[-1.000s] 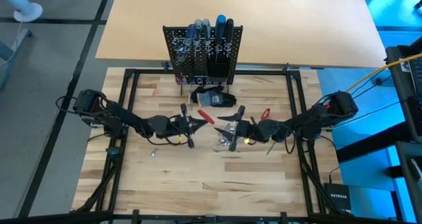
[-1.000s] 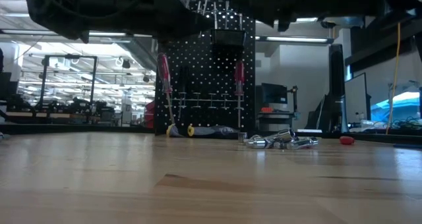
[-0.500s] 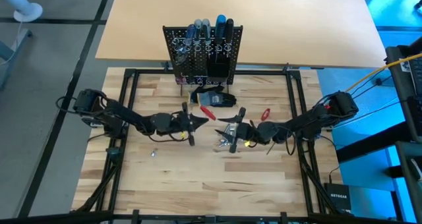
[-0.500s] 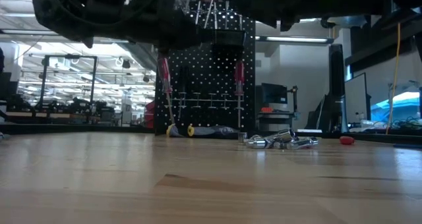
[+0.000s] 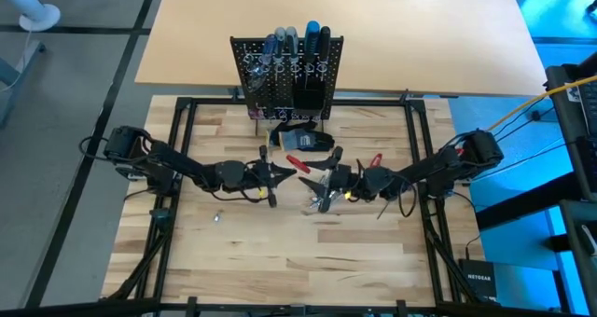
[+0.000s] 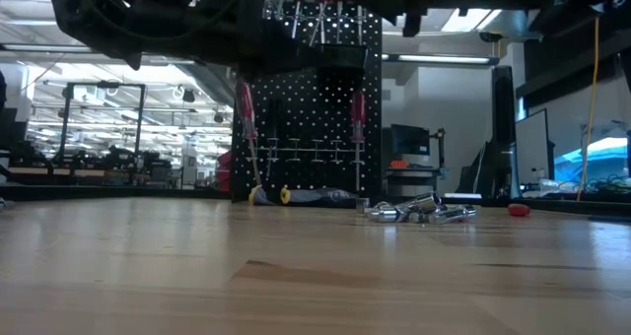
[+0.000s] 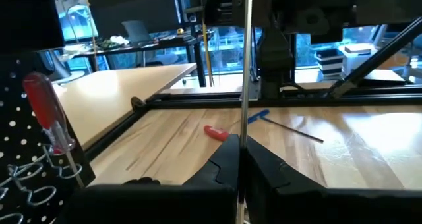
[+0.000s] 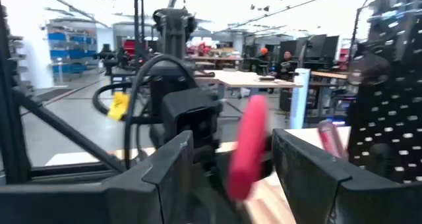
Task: Hang tools onto peg board
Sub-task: Hang the bottom red allen wrench on the pegboard
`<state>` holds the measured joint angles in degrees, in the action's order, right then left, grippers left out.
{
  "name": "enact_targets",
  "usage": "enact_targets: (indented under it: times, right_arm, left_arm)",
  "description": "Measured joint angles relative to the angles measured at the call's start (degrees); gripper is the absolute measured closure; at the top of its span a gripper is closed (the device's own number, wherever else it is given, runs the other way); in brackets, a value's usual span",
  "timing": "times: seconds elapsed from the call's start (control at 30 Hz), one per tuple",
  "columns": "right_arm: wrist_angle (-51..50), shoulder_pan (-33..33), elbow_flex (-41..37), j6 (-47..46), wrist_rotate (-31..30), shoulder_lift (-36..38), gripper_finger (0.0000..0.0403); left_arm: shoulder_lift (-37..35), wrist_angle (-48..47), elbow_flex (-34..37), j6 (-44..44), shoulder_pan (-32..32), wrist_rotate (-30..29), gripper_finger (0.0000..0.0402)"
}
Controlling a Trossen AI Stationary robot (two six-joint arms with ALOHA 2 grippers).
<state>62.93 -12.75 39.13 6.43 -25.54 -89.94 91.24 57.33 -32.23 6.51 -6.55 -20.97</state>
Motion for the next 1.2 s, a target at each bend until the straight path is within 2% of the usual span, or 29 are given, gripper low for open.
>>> enact_targets:
  times: [0.2,0.53,0.83,1.0,1.2]
  right_arm:
    - [-0.1,0.0,2.5,-0.1,0.4,-2.0,0.0209]
    - [-2.0,0.4,2.6,1.1,0.2,-2.0,0.0347]
    - [-2.0,0.3,2.6,4.9,-2.0,-2.0,0.0347]
    - [-1.9,0.4,2.6,7.3,-6.2,-1.7,0.0342]
    - [-8.6,0.8,6.4,10.7,-10.6,-2.0,0.0343]
  left_arm:
    - [0.0,-0.3,0.0,0.4,-0.2,0.0,0.0401]
    - [0.0,-0.4,0.0,1.6,-0.7,0.1,0.0401]
    - [-0.6,-2.0,0.0,-0.6,-0.5,0.8,0.039]
    - [-7.7,-15.5,0.0,-1.5,-1.1,-5.3,0.0334]
    - [-23.7,-45.7,0.0,-9.5,-4.5,-5.9,0.0287]
